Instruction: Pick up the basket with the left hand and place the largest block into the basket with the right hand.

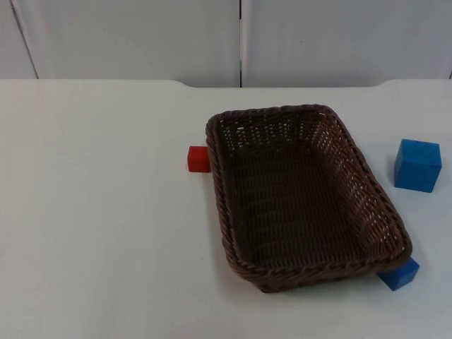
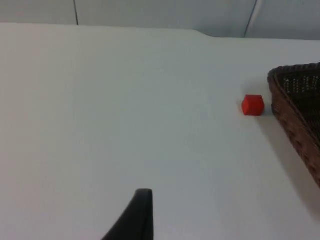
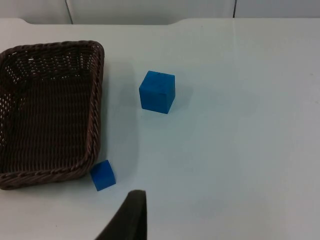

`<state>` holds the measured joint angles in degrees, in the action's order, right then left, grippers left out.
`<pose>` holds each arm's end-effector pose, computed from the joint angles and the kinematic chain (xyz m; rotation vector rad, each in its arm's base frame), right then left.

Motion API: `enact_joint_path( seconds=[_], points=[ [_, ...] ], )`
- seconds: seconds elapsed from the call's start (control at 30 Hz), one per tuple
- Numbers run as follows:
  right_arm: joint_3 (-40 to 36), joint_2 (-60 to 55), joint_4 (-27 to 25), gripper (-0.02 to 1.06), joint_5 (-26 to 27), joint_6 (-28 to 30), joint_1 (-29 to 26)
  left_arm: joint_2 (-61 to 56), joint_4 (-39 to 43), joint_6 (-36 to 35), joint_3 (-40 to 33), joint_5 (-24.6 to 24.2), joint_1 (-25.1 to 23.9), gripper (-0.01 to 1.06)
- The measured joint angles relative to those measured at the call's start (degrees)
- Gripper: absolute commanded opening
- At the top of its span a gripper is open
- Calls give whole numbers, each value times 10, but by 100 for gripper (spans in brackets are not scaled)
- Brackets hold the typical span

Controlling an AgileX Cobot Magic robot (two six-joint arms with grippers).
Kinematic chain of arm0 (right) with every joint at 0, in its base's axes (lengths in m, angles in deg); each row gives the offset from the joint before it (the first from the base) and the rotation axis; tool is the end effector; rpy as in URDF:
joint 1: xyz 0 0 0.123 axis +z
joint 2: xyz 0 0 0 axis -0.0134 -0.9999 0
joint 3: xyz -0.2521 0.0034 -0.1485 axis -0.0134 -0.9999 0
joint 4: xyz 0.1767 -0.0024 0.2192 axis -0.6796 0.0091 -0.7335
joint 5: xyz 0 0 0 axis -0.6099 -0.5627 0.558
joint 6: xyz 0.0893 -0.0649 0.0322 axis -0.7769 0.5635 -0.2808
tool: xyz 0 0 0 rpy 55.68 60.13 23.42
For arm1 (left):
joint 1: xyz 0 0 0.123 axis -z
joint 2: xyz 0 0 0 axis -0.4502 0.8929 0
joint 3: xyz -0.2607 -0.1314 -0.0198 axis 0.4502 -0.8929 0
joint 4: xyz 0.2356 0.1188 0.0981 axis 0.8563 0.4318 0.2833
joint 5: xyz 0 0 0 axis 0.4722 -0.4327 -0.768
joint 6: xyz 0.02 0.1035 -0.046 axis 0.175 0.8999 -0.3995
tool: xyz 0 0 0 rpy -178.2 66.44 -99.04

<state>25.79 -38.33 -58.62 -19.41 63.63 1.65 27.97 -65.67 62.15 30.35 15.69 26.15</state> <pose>0.0323 0.0065 0.2861 -0.0678 2.0418 0.0517 0.0912 -0.0178 0.2952 0.0201 2.0867 -0.2047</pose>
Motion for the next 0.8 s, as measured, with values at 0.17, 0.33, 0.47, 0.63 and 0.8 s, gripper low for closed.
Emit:
enact_joint_path(
  seconds=[0.17, 0.33, 0.47, 0.63, 0.8],
  points=[
    [0, 0, 0, 105, 0, 0, 0, 43, -40, 30, 0, 20, 0, 105],
    [0, 0, 0, 105, 0, 0, 0, 86, -91, 63, 0, 42, 0, 105],
    [0, 0, 0, 105, 0, 0, 0, 114, -101, 77, 9, 46, 0, 105],
    [0, 0, 0, 105, 0, 0, 0, 152, -102, 84, 40, 46, 0, 105],
    [0, 0, 0, 105, 0, 0, 0, 200, -102, 86, 92, 46, 0, 105]
  ],
)
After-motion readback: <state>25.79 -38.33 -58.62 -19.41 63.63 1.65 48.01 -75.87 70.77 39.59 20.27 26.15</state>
